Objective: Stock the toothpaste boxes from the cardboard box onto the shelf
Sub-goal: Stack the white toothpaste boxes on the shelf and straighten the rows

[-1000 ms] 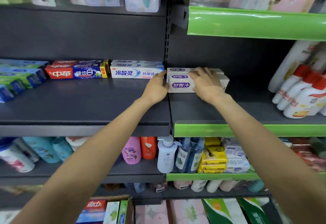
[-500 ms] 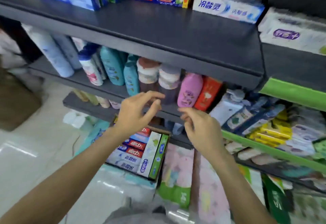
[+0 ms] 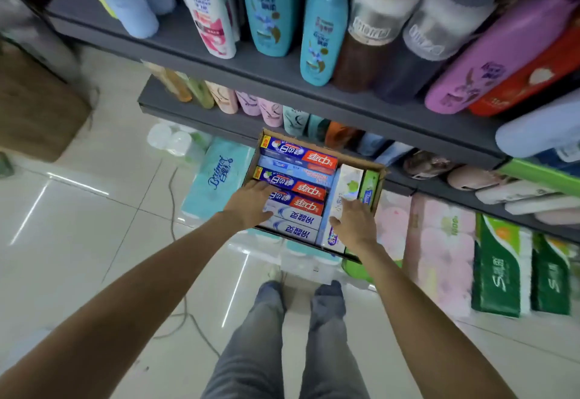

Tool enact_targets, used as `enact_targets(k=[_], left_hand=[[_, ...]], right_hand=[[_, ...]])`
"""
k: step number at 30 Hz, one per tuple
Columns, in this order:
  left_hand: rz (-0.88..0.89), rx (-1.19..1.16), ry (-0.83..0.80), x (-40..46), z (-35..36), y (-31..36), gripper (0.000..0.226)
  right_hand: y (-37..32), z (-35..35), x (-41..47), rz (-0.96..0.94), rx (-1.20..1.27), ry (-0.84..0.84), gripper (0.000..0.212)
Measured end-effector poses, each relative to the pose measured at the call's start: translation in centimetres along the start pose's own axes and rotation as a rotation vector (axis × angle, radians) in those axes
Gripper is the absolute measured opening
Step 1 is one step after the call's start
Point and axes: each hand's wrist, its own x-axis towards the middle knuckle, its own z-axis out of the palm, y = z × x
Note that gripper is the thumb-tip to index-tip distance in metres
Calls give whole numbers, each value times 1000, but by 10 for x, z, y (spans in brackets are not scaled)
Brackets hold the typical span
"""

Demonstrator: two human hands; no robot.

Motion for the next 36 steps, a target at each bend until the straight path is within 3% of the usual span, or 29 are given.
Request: enact_targets(k=[5,16,19,22,25,29,36], left_hand=[[39,170,-187,27,33,-20,74],[170,431,-131,49,52,-7,78],[171,407,-132,48,51,-7,74],[168,372,-129,47,54,-8,75],[168,304,-134,48,55,-10,76],[175,224,-135,51,54,-16,69],[171,247,-200,60,49,-9,59]], right_hand=[[-29,33,6,145,24,174,71],[-31,56,14,243,152,318,56],[-39,54,19,294,203,325,56],[-40,48,22,279,196,252,77],[-29,24,18,292,475,245,89],[-8,-17,-14,241,770,415,85],[22,-20,-42,240,635,365,90]])
